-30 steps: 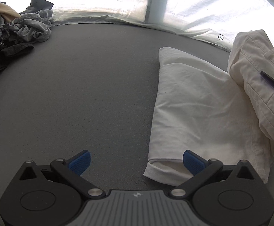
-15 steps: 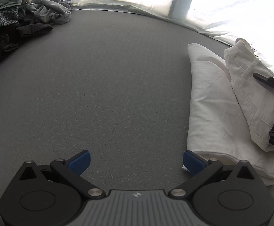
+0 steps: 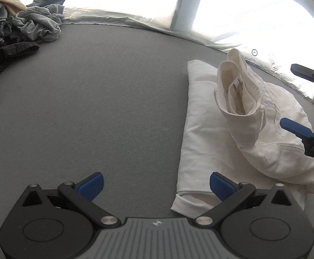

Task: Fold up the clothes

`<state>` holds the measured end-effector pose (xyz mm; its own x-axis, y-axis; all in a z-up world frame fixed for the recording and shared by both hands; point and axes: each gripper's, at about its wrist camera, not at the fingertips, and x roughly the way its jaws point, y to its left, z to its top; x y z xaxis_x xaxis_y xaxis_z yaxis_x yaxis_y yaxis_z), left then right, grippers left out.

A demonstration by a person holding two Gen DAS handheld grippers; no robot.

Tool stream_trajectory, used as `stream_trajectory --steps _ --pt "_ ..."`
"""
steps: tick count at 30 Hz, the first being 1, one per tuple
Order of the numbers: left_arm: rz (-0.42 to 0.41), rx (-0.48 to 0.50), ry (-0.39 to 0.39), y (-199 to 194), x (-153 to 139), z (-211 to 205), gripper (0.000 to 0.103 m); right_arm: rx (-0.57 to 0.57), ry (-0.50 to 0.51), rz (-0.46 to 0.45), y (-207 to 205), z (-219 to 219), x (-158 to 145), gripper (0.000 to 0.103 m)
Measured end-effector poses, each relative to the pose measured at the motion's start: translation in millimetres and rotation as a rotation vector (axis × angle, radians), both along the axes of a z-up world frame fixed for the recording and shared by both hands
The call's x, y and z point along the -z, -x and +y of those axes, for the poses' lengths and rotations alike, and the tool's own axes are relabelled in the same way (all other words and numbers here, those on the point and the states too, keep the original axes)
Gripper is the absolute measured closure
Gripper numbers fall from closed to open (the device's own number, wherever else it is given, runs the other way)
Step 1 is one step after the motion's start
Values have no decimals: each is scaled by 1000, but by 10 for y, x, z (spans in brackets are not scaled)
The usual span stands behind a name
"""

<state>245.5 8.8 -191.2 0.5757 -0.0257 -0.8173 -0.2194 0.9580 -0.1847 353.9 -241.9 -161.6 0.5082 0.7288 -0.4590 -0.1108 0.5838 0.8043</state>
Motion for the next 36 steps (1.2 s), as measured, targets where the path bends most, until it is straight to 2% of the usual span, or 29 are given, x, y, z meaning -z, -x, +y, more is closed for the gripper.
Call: stream_trajectory --steps 1,2,3,7,11,15,22,27,30,36 --pt "-14 8 -2 -24 -40 -56 0 14 61 -25 -36 -30 -33 14" --pt "-29 15 -5 -49 -80 -112 0 30 128 -51 -62 -69 -74 7" --pt "-44 23 -9 -75 -119 -171 0 45 190 -76 -65 -128 -102 5" --pt "-92 55 -76 -261 -274 -455 0 100 389 -149 42 -514 -108 5" --pt "-117 61 -139 -468 -378 -706 0 131 512 -158 0 -867 -106 3" --pt "-113 78 -177 -669 -364 -892 0 131 581 -126 -95 -1174 8 2" --pt "-17 6 -231 -931 -164 -884 0 70 624 -65 -386 -1462 294 2" --pt "40 -26 -154 -1061 47 -709 0 25 613 -46 -713 -1442 425 2" --pt "57 -1 -122 -1117 162 -633 0 -11 590 -33 -916 -1388 518 2" --pt "64 33 42 -1161 346 -426 0 -53 521 2 -1001 -1313 688 4"
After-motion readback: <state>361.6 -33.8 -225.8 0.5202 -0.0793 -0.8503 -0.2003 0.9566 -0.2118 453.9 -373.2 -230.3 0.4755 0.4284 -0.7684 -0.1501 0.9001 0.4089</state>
